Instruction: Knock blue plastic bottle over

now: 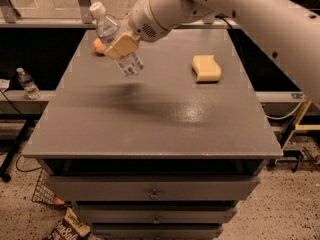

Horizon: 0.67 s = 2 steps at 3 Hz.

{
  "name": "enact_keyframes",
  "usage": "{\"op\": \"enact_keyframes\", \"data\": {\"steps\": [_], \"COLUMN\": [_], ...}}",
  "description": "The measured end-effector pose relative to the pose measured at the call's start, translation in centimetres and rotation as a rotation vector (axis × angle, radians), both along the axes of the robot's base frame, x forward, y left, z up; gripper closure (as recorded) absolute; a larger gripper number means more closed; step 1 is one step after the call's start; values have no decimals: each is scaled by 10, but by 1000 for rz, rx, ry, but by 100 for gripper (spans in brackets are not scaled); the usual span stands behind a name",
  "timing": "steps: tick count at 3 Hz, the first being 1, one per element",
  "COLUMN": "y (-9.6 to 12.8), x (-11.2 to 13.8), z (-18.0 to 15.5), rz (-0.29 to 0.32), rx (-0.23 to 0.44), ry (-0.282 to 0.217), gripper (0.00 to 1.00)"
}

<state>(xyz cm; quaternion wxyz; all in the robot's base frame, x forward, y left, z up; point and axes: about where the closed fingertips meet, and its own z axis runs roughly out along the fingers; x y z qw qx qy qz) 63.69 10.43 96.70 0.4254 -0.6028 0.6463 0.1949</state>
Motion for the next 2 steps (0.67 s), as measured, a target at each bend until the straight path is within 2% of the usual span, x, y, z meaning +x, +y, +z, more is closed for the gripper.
{"op": "enact_keyframes", "data": {"steps": [1, 2], "y": [-23, -31], "x": [0, -17], "z": [5, -1], "rz": [1, 16], "rx": [-177, -392], "ry": [-53, -71], "gripper": [100, 100]}}
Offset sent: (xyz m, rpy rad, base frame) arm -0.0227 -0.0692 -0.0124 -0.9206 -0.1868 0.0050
